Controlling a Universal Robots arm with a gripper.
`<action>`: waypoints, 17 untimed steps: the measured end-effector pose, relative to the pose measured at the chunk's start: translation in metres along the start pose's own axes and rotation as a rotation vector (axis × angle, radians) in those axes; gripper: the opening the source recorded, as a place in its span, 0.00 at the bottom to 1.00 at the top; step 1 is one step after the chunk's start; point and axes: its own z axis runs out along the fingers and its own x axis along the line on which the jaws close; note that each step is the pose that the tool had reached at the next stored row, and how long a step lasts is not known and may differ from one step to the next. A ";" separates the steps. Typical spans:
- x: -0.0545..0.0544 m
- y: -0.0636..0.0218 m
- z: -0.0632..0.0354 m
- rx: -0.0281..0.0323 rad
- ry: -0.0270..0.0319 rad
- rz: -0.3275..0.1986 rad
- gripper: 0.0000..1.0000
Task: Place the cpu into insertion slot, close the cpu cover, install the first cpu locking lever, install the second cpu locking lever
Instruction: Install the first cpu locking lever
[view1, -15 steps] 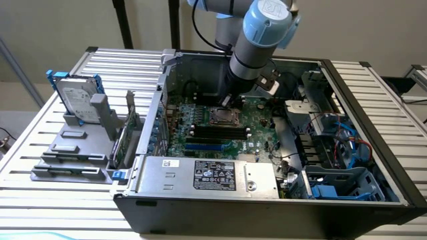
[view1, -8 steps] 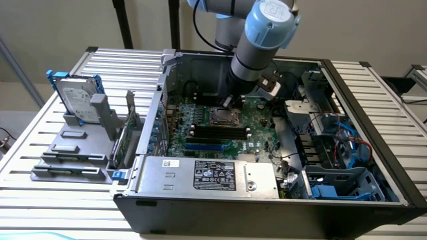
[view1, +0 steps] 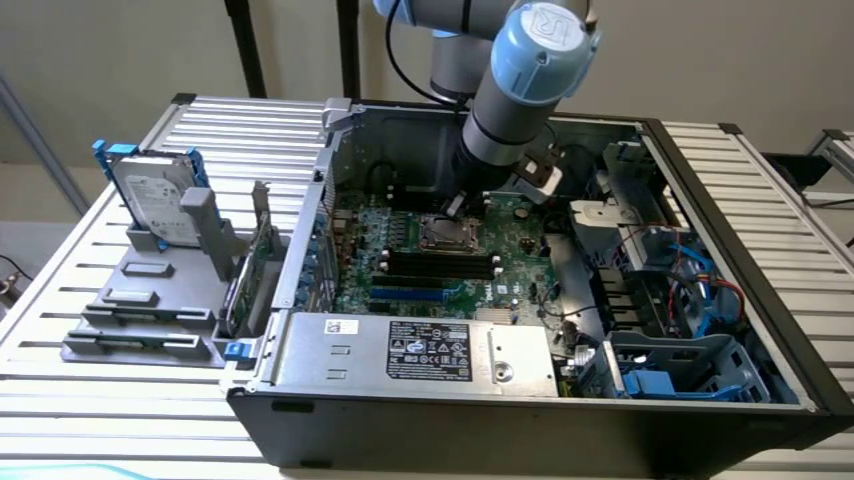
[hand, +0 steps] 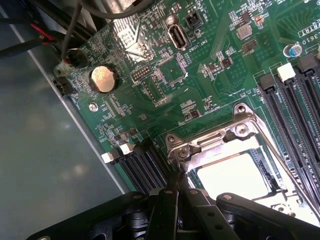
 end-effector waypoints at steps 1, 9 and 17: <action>0.000 0.0001 0.0000 0.0004 0.0006 0.000 0.11; -0.001 0.0007 -0.0003 0.0022 0.0034 0.000 0.11; -0.001 0.0007 -0.0006 0.0032 0.0052 -0.001 0.11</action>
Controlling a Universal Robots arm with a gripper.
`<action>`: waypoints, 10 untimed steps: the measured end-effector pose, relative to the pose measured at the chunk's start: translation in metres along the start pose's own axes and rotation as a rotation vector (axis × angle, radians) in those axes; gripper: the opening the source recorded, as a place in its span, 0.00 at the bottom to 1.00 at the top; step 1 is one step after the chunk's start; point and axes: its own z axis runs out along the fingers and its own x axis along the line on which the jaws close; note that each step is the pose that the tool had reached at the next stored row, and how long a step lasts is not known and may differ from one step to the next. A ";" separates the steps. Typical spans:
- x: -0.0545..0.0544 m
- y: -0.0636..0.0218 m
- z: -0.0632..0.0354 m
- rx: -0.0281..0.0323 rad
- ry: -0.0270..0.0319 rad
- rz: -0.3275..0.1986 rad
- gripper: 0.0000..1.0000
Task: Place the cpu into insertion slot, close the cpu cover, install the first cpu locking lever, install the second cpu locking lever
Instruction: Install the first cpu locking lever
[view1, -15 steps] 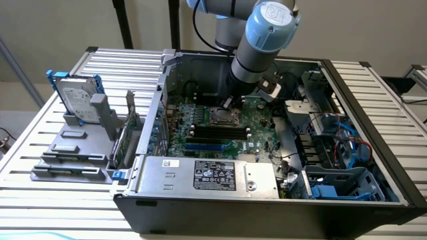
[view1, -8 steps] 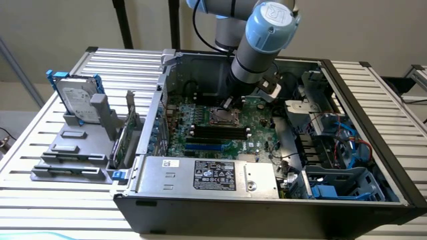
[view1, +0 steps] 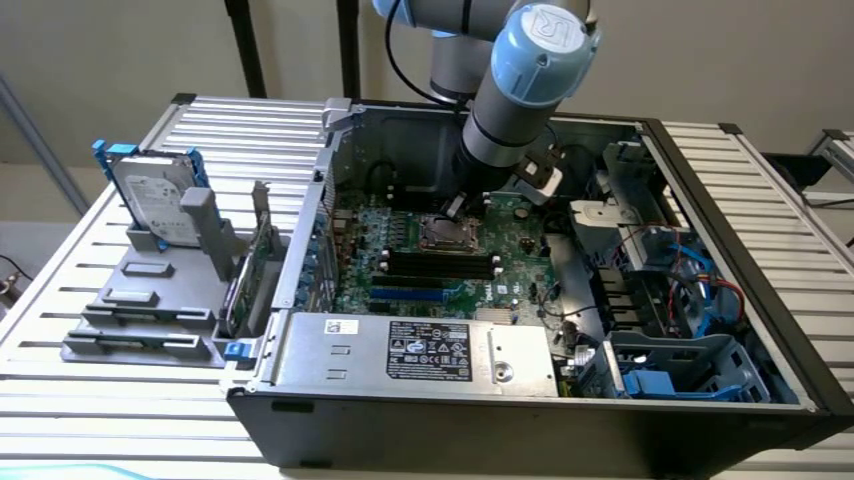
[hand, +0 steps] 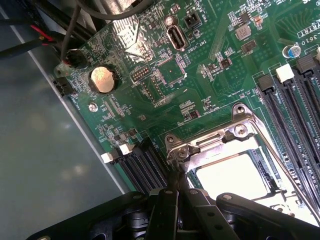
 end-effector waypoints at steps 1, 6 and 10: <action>0.000 0.0000 -0.0002 0.0000 0.0001 0.000 0.11; 0.000 -0.0003 -0.0009 0.0001 0.0000 0.000 0.11; 0.001 -0.0007 -0.0028 -0.0001 -0.0007 0.000 0.11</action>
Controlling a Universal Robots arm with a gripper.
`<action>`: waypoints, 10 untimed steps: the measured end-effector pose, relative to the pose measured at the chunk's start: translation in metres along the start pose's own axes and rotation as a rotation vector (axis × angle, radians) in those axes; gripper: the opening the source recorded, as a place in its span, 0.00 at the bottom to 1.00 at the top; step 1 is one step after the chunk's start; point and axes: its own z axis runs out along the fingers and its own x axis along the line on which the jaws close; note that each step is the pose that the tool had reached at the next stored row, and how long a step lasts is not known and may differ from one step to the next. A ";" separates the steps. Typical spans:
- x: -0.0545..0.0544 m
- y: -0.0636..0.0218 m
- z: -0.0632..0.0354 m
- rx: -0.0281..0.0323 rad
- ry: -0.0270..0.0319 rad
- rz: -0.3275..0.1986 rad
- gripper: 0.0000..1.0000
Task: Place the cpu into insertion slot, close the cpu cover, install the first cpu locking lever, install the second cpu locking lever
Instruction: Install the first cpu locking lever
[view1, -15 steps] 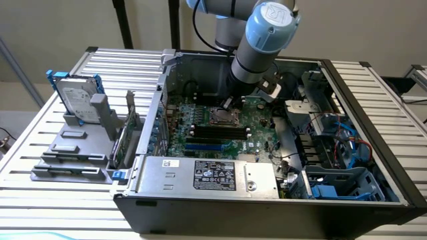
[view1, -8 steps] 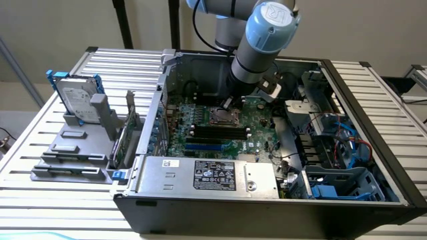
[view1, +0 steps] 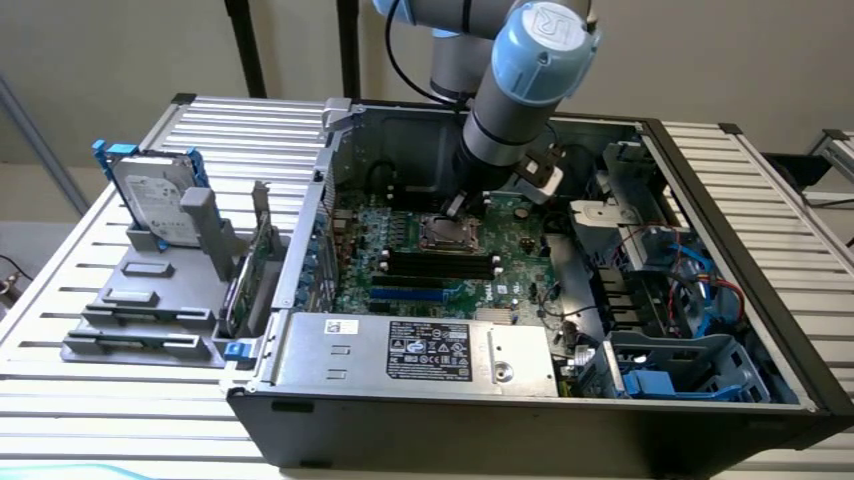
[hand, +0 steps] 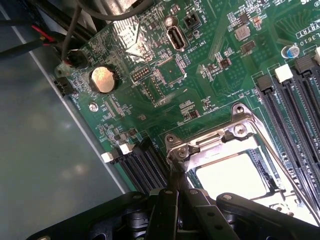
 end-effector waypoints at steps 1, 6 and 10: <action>0.000 -0.0003 -0.0011 0.0003 0.0007 0.000 0.11; 0.001 -0.0028 -0.0074 0.0013 0.0024 0.000 0.11; -0.002 -0.0063 -0.0094 0.0017 0.0030 0.000 0.11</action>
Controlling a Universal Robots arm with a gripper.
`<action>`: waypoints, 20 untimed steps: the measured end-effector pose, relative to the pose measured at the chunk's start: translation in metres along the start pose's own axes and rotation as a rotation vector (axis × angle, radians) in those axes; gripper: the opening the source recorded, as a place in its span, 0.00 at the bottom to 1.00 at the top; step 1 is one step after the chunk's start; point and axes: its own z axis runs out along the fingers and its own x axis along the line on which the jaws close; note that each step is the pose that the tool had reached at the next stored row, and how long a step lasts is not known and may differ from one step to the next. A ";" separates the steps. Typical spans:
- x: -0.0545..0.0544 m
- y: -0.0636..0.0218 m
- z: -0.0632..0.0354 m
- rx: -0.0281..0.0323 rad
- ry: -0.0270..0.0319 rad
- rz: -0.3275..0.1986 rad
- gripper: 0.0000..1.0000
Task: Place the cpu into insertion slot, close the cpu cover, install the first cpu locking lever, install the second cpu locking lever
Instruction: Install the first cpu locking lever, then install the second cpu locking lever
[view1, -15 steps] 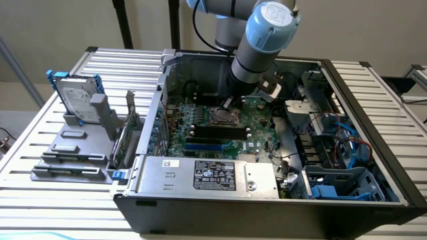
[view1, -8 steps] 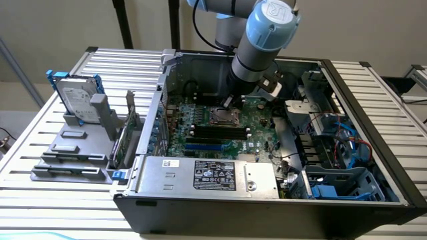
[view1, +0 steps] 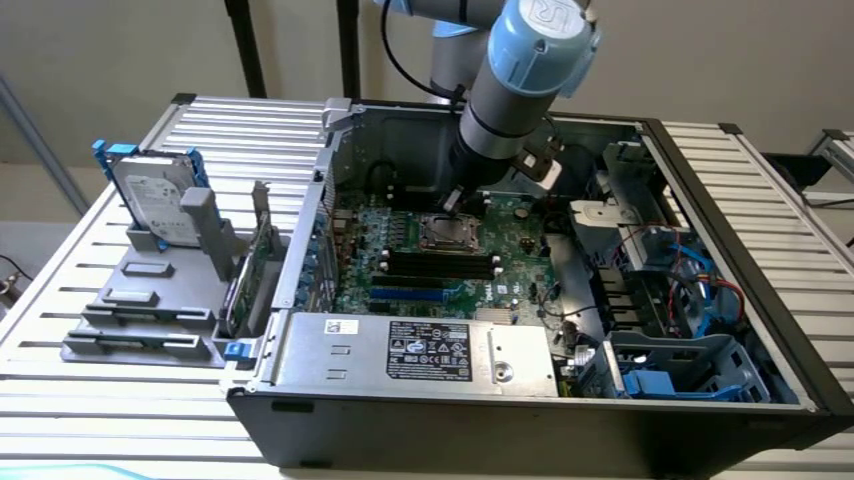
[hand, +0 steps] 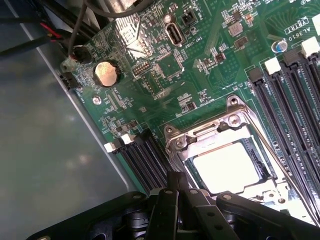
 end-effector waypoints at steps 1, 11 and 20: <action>0.000 -0.0001 0.0000 0.0000 0.0002 0.000 0.11; 0.000 -0.0001 0.0000 0.0003 0.0005 0.000 0.11; -0.003 0.0011 -0.0032 0.0013 0.0011 0.000 0.11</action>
